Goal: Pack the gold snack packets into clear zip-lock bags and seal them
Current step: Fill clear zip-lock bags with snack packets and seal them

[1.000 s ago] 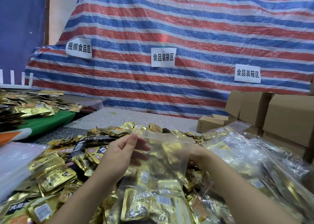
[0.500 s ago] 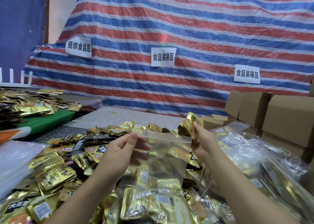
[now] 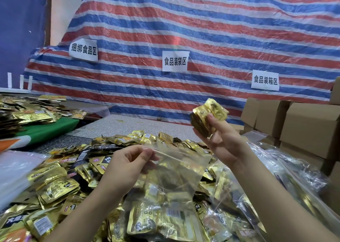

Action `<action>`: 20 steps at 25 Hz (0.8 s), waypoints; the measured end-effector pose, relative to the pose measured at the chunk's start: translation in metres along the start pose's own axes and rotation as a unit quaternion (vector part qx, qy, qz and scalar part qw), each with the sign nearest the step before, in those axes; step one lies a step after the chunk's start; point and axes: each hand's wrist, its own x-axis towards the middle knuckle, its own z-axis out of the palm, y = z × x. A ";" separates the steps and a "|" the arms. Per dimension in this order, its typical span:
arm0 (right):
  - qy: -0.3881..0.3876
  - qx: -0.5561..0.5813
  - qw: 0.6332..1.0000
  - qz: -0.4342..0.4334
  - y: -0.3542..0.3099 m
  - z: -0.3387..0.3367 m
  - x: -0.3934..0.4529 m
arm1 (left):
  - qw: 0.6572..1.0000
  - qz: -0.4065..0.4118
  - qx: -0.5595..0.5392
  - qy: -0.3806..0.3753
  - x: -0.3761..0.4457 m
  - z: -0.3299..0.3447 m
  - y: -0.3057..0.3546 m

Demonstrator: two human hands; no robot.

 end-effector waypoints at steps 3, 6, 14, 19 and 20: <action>-0.066 -0.054 0.996 0.010 -0.002 0.009 -0.005 | 1.000 0.003 -0.007 0.000 -0.002 0.001 0.003; -0.151 -0.132 0.979 0.034 -0.004 0.013 -0.012 | 1.000 0.006 -0.016 0.006 -0.003 0.001 0.006; -0.168 -0.314 0.933 0.042 -0.005 0.018 -0.017 | 0.999 0.008 -0.032 0.004 -0.006 0.001 0.011; -0.161 -0.323 0.933 -0.013 0.001 0.011 -0.013 | 0.999 0.008 -0.039 -0.011 -0.009 0.001 0.014; -0.169 -0.319 0.932 -0.020 0.002 0.009 -0.013 | 0.999 0.008 -0.041 -0.012 -0.009 0.001 0.014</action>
